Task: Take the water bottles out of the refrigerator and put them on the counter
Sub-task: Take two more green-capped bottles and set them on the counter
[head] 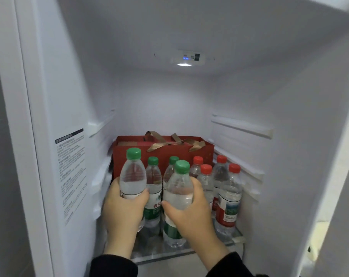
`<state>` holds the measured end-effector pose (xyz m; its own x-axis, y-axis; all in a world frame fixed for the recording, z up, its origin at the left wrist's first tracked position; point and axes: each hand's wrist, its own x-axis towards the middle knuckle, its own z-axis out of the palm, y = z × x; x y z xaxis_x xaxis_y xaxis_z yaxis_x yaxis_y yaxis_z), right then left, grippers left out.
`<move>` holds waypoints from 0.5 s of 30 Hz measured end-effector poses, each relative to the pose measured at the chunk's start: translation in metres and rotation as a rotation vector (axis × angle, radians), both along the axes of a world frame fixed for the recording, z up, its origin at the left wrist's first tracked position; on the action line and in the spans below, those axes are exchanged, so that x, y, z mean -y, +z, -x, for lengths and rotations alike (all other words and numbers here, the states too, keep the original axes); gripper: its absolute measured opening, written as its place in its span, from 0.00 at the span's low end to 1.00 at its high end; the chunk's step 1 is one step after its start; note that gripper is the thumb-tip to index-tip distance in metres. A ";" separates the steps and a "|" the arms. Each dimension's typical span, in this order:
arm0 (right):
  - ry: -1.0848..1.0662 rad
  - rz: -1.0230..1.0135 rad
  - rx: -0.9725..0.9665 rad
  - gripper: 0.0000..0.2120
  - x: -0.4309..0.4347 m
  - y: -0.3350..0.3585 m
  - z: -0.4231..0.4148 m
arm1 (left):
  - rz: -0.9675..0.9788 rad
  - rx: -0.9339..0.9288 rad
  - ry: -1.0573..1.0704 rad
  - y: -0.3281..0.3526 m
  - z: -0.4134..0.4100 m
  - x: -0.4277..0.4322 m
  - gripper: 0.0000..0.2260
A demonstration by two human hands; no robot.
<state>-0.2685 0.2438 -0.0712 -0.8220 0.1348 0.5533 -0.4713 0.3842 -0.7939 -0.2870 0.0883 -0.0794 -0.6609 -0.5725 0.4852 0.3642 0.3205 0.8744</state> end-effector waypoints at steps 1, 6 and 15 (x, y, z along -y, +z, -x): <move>-0.016 -0.002 -0.009 0.34 -0.003 0.007 -0.004 | 0.013 -0.029 -0.017 0.009 -0.005 0.000 0.17; -0.067 0.005 -0.099 0.32 -0.021 0.045 -0.027 | 0.030 -0.151 -0.178 0.044 -0.016 -0.010 0.16; -0.167 0.038 -0.161 0.28 -0.070 0.083 -0.112 | 0.044 -0.247 -0.432 0.075 -0.074 -0.065 0.14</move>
<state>-0.1569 0.3136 0.0118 -0.6882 0.2849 0.6672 -0.5252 0.4387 -0.7292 -0.2135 0.1530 -0.0045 -0.6958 -0.2475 0.6742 0.6660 0.1290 0.7347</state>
